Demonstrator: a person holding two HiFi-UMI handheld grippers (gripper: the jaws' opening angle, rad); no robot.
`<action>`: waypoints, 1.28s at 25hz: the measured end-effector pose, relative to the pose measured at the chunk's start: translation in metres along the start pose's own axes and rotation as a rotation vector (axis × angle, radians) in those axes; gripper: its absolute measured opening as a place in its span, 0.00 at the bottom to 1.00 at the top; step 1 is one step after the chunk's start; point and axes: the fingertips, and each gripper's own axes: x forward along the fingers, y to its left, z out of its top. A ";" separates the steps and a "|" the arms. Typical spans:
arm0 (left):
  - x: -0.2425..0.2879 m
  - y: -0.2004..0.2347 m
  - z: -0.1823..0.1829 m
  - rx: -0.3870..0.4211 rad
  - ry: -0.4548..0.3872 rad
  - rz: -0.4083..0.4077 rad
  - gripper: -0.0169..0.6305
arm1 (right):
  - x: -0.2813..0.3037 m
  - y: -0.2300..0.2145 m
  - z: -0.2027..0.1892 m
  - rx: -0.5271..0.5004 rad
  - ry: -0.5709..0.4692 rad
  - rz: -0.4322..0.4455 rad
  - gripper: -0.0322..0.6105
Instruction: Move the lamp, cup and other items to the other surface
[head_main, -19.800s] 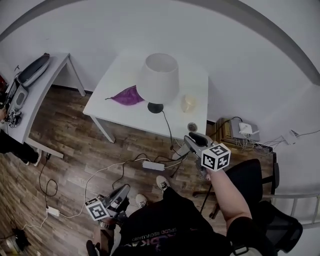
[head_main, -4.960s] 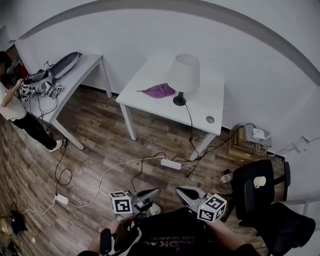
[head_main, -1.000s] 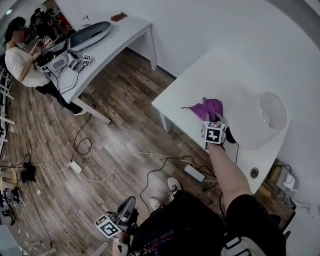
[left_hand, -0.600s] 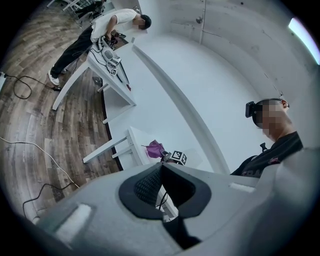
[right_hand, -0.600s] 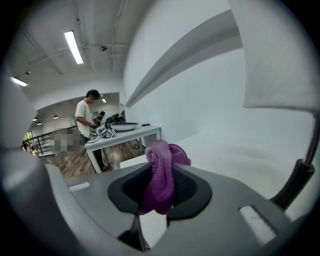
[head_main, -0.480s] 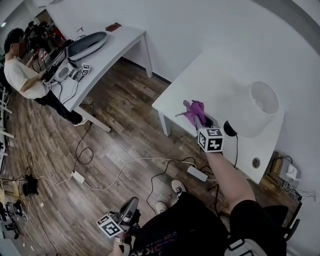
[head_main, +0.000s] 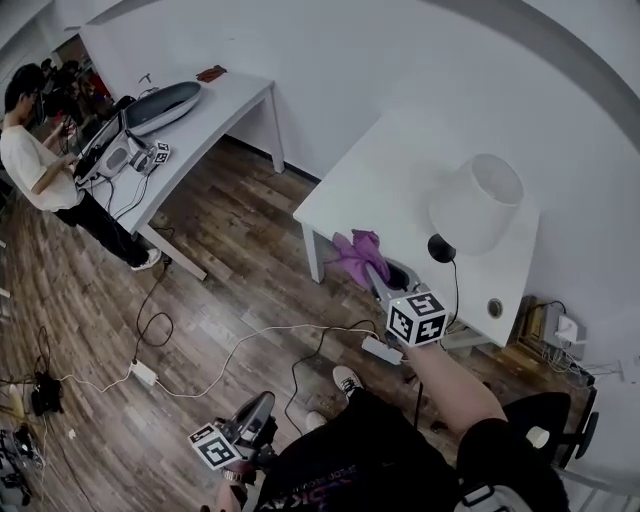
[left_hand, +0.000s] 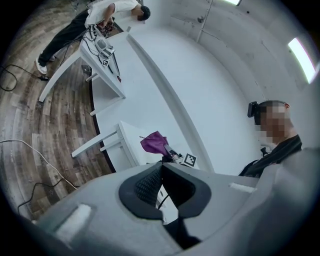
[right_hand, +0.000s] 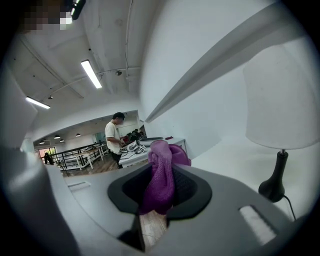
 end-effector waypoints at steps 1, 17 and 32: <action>-0.001 0.000 -0.003 -0.003 0.010 -0.009 0.02 | -0.009 0.010 -0.001 -0.003 -0.002 0.015 0.18; -0.002 -0.018 -0.043 0.018 0.233 -0.167 0.02 | -0.143 0.126 -0.025 -0.041 -0.049 0.131 0.18; -0.003 -0.047 -0.106 0.041 0.466 -0.293 0.02 | -0.255 0.170 -0.077 0.079 -0.074 0.017 0.18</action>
